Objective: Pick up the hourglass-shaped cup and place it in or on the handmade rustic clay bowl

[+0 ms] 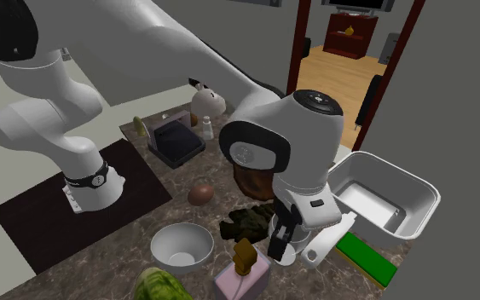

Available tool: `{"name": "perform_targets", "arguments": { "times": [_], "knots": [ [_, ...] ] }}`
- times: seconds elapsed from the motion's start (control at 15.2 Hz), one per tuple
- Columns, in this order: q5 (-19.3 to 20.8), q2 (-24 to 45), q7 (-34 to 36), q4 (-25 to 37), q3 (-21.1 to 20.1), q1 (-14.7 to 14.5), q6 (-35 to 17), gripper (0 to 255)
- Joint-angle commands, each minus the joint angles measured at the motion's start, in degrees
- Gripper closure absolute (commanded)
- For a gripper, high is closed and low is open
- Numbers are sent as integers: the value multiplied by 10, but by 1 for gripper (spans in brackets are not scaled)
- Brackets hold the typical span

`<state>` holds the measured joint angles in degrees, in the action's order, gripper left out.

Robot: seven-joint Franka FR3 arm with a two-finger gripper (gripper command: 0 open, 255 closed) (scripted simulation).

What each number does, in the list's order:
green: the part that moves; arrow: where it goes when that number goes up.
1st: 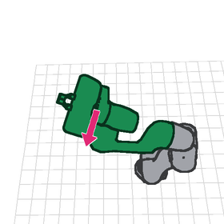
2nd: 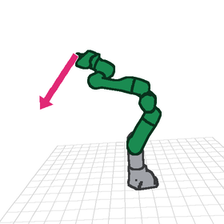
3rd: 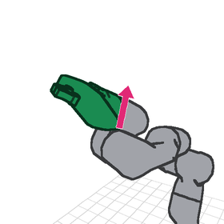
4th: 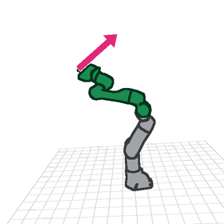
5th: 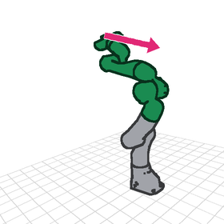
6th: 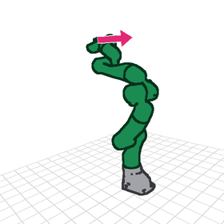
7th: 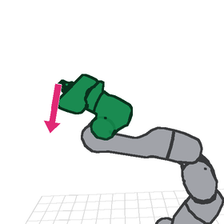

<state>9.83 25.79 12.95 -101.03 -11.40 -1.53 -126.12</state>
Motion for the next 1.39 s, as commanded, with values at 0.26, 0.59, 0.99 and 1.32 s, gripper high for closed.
{"name": "perform_targets", "arguments": {
  "times": [0.26,0.59,0.99,1.32],
  "knots": [
    [8,26,6,-7,4,-2,-33,0],
    [8,26,6,-7,4,-2,-33,0],
    [9,31,7,1,4,-4,-29,255],
    [8,24,11,-5,3,-7,-29,255]
  ]
}}
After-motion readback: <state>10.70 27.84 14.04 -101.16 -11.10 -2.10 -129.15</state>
